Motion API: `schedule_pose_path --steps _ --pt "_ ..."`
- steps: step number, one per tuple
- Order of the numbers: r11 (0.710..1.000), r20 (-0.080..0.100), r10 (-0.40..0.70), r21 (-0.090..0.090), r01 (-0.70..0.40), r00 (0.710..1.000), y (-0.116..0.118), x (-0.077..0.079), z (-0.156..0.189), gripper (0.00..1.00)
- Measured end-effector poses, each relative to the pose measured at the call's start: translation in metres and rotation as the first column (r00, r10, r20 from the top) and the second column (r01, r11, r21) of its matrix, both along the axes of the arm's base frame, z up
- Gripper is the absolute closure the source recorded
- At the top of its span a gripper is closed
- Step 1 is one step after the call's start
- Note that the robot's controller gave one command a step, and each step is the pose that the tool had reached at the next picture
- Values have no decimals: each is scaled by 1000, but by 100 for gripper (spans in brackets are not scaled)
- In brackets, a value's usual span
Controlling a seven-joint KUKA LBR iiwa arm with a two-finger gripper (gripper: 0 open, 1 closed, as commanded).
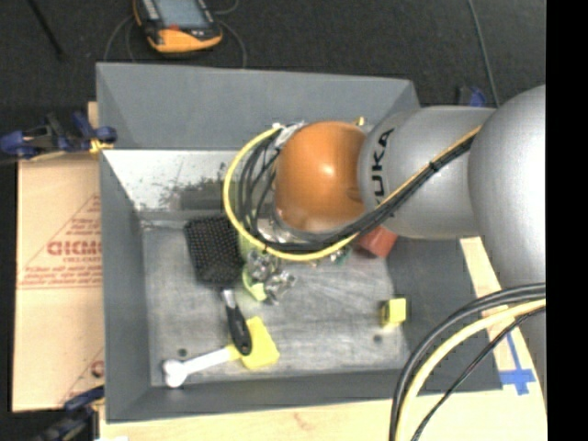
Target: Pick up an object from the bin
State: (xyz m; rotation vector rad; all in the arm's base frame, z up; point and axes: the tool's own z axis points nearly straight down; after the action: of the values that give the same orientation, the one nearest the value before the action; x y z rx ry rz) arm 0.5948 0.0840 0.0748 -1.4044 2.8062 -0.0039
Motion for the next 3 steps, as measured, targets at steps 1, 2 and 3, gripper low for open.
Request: schedule_pose_path --steps 1,2,3 --pt "1000 0 -1 0 1 1000 0 0 0 100" --pt "1000 0 -6 2 6 1000 0 1 2 100" --pt "1000 -2 -2 2 2 1000 0 -13 39 100"
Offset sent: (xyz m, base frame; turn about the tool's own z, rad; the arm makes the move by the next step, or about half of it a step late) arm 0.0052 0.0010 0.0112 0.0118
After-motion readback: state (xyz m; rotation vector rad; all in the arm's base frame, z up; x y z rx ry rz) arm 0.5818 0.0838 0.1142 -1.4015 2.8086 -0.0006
